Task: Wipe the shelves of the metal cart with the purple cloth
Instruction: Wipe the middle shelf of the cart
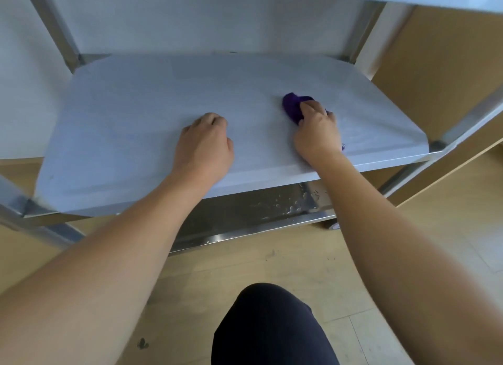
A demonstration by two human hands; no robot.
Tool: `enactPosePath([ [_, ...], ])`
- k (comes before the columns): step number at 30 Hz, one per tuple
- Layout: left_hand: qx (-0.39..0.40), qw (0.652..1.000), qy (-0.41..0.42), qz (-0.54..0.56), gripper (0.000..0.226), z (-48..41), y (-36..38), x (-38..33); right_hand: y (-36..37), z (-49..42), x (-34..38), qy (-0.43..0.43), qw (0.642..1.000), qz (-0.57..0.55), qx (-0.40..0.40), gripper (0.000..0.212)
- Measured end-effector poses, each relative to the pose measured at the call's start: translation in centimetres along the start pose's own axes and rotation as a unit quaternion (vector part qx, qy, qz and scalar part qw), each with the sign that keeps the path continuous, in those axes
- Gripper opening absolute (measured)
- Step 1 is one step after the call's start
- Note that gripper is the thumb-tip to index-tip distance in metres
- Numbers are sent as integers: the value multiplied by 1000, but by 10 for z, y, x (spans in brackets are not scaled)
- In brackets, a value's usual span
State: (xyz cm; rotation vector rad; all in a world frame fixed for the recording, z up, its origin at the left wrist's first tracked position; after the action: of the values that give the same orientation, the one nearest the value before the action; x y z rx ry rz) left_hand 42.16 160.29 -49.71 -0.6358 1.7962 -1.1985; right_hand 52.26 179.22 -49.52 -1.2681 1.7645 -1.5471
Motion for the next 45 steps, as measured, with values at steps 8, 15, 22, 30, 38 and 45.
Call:
enactPosePath([
  [8, -45, 996, -75, -15, 28, -3, -13, 21, 22, 19, 118, -236, 968, -83, -2, 48],
  [15, -61, 993, -104, -7, 30, -3, -14, 28, 17, 10, 76, -78, 997, -5, -4, 54],
  [22, -22, 998, -34, 55, 29, -7, -44, 90, 17, 10, 87, -128, 991, -32, 6, 51],
  [30, -65, 994, -60, 59, 29, -1, -54, 111, 40, 31, 205, -221, 973, -64, 2, 52],
  [38, -69, 992, -68, 85, 28, -1, -53, 115, 29, -1, 118, -46, 997, -57, 21, 51],
  [45, -76, 994, -69, 31, 27, 1, -54, 109, 45, 23, 215, -228, 969, -95, 2, 50],
])
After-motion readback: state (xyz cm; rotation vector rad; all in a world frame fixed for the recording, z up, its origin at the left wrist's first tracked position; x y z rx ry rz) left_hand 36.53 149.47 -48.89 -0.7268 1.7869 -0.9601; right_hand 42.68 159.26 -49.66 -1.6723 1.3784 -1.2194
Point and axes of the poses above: each hand's wrist, its own z-axis away from the middle knuckle, its own y-axis out of the palm, x = y × z, the point moved 9 cm from there along -z, towards the middle knuckle, and after that the axes turned 15 degrees about -y, right-handed, at the moved point
